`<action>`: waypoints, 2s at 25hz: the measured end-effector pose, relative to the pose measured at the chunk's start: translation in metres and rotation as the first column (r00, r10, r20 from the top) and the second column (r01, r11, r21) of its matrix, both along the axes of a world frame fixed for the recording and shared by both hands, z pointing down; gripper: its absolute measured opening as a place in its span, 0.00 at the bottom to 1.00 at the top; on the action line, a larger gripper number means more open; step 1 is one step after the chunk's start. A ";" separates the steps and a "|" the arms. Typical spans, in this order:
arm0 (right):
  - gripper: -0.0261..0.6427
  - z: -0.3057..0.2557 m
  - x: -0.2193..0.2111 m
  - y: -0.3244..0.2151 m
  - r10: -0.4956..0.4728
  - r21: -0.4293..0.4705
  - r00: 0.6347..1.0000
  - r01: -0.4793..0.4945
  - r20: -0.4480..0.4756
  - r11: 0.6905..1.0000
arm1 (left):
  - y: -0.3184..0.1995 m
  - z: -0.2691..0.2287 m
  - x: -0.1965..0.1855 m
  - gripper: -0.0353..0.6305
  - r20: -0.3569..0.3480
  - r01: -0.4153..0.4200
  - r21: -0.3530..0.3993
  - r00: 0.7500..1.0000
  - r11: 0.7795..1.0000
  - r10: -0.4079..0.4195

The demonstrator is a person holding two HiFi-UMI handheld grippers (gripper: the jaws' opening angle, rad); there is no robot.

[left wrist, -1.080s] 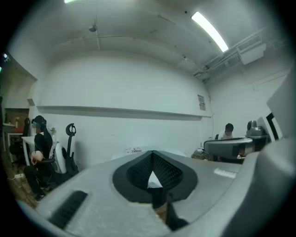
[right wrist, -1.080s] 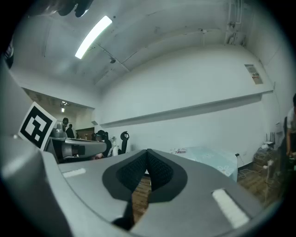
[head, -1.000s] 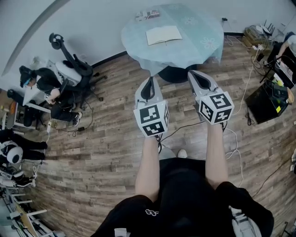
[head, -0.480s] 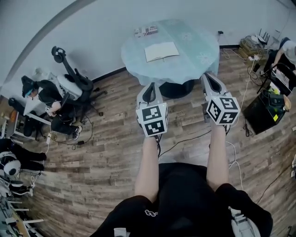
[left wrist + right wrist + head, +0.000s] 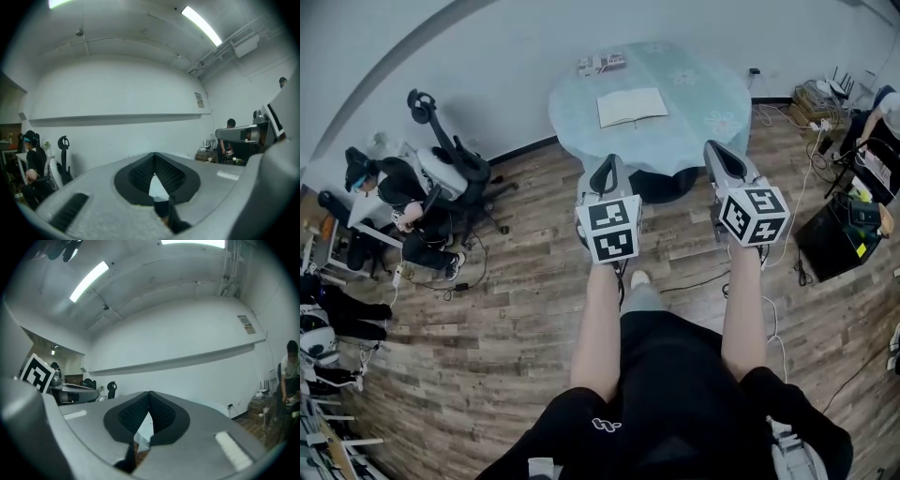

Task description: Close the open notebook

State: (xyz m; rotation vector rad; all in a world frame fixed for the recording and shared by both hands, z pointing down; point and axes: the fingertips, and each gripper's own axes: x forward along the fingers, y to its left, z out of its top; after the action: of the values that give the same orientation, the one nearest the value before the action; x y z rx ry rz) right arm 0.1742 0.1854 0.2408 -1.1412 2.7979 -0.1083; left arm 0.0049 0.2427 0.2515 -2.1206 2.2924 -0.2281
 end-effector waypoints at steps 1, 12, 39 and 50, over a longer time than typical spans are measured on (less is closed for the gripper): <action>0.06 0.002 -0.001 -0.005 0.000 -0.001 1.000 0.000 -0.006 1.000 | -0.007 0.002 -0.003 0.06 -0.011 0.001 0.001 1.000 1.000 -0.001; 0.06 0.036 -0.026 -0.131 0.038 0.001 0.999 -0.038 0.032 0.999 | -0.140 0.058 -0.050 0.06 -0.060 -0.014 -0.040 0.998 0.999 0.012; 0.06 0.180 -0.172 -0.466 0.039 -0.290 0.991 -0.075 -0.127 0.954 | -0.472 0.229 -0.152 0.06 0.190 -0.104 -0.394 0.963 0.913 0.192; 0.06 0.212 -0.131 -0.494 0.047 -0.363 0.992 -0.087 -0.116 0.928 | -0.498 0.320 -0.111 0.24 0.376 -0.113 -0.686 0.791 0.719 0.483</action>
State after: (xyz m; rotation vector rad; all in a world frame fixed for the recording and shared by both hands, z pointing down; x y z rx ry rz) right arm 0.0437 -0.3089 0.4531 -1.3524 2.9059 -0.6076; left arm -0.1059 -0.2551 0.5712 -2.2242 1.6039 -1.5651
